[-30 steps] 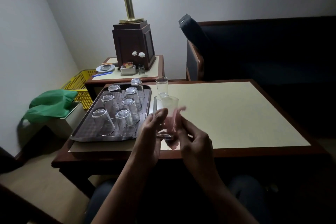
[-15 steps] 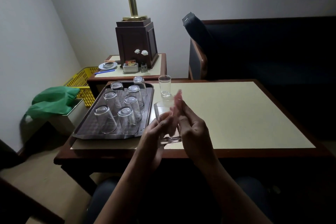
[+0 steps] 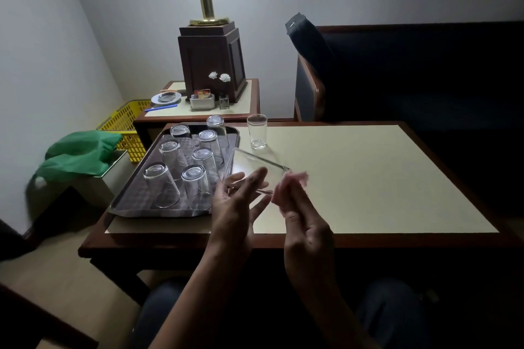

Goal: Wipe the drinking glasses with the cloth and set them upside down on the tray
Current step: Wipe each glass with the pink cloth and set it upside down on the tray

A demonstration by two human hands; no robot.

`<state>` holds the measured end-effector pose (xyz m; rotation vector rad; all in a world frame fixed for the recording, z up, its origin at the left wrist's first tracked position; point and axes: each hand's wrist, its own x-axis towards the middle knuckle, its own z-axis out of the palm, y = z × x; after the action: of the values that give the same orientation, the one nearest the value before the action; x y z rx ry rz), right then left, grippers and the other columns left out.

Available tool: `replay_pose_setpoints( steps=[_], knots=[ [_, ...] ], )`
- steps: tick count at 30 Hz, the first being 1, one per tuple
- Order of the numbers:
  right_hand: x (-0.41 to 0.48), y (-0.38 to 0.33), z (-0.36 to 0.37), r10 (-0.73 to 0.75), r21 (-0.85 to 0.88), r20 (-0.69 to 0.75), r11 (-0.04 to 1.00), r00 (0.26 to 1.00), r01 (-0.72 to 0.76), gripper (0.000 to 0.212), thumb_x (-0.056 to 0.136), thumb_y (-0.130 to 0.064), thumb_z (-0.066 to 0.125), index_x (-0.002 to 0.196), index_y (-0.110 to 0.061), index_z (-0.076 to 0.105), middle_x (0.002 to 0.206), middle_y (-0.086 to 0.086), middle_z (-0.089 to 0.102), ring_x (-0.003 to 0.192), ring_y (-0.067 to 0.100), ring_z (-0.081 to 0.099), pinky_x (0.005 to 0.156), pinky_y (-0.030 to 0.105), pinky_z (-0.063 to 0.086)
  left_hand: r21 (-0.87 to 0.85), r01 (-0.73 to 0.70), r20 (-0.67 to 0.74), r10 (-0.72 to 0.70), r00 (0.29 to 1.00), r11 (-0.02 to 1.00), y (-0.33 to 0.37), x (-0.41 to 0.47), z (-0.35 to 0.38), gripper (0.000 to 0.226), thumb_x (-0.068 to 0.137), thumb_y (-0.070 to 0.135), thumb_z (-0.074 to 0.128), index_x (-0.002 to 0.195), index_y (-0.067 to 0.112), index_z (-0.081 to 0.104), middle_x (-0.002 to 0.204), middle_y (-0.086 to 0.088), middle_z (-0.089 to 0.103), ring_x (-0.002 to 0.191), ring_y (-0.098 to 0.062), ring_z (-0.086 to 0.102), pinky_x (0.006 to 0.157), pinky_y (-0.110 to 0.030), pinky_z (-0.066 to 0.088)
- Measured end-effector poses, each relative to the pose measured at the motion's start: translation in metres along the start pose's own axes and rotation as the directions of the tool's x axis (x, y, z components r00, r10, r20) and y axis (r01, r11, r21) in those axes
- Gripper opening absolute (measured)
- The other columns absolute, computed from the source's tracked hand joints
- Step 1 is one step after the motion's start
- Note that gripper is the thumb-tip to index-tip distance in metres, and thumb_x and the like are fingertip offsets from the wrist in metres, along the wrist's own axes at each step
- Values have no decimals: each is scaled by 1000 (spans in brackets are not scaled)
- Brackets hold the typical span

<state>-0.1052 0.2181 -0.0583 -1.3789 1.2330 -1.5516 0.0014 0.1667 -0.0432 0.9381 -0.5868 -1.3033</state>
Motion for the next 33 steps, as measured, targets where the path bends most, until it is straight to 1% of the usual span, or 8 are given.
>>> replay_pose_setpoints(
  steps=[4, 8, 13, 17, 19, 23, 28, 33],
  knots=[
    [27, 1, -14, 95, 83, 25, 992, 995, -97, 33, 108, -33, 53, 137, -43, 65, 121, -13, 77, 108, 9, 74, 91, 28, 60, -25, 33, 132, -29, 991, 999, 7, -1, -4, 63, 77, 20, 83, 130, 3, 54, 105, -15, 74, 99, -29, 72, 90, -40, 61],
    [42, 3, -15, 329, 345, 94, 874, 939, -341, 23, 107, -13, 56, 115, -15, 78, 106, 12, 81, 101, 32, 78, 80, 31, 63, 81, -83, 197, 66, 978, 993, 12, -5, 0, 65, 76, 3, 83, 135, 7, 55, 127, -16, 71, 117, -30, 71, 96, -42, 60],
    [31, 8, -19, 176, 173, -12, 970, 984, -171, 27, 106, -18, 58, 122, -30, 77, 117, -2, 79, 112, 20, 74, 95, 40, 60, 268, -239, 134, 210, 968, 933, 14, 0, -2, 70, 64, 11, 94, 126, 14, 60, 117, -12, 74, 112, -24, 72, 99, -39, 59],
    [31, -5, -17, -32, -133, 71, 990, 997, 41, 49, 104, -10, 59, 116, -57, 67, 125, -17, 73, 114, -8, 65, 97, 14, 53, 361, -215, 156, 169, 973, 907, 17, 6, -10, 72, 62, 18, 98, 125, 18, 64, 115, -10, 75, 111, -25, 72, 94, -35, 60],
    [42, -9, -18, -94, -150, 131, 982, 987, 113, 49, 105, -14, 60, 123, -59, 64, 123, -16, 73, 113, -3, 66, 96, 17, 54, 374, -171, 225, 90, 970, 911, 23, 4, -17, 69, 64, 13, 95, 126, 18, 65, 115, -15, 75, 112, -33, 71, 91, -33, 61],
    [75, -6, -17, 46, 90, 288, 993, 956, -74, 42, 108, -6, 49, 134, -32, 69, 122, -8, 77, 116, 14, 72, 99, 30, 59, 446, -237, 356, 71, 932, 863, 37, 7, -27, 68, 71, 18, 94, 132, 19, 64, 115, -17, 74, 110, -34, 71, 95, -40, 60],
    [84, 10, -2, 198, -30, 386, 979, 901, -202, 36, 105, 1, 52, 114, -20, 80, 109, 0, 81, 109, 19, 76, 101, 50, 58, 548, -292, 242, 186, 952, 784, 85, 45, -39, 74, 78, 41, 86, 144, 29, 54, 116, -3, 73, 106, -17, 73, 86, -32, 62],
    [99, 26, 12, 232, -8, 266, 971, 936, -238, 29, 106, -8, 54, 116, -21, 77, 106, 11, 79, 91, 36, 77, 70, 51, 66, 706, -343, 260, 224, 939, 619, 156, 112, -55, 84, 76, 43, 86, 150, 27, 48, 119, -10, 71, 103, -22, 73, 85, -34, 60]
  ],
)
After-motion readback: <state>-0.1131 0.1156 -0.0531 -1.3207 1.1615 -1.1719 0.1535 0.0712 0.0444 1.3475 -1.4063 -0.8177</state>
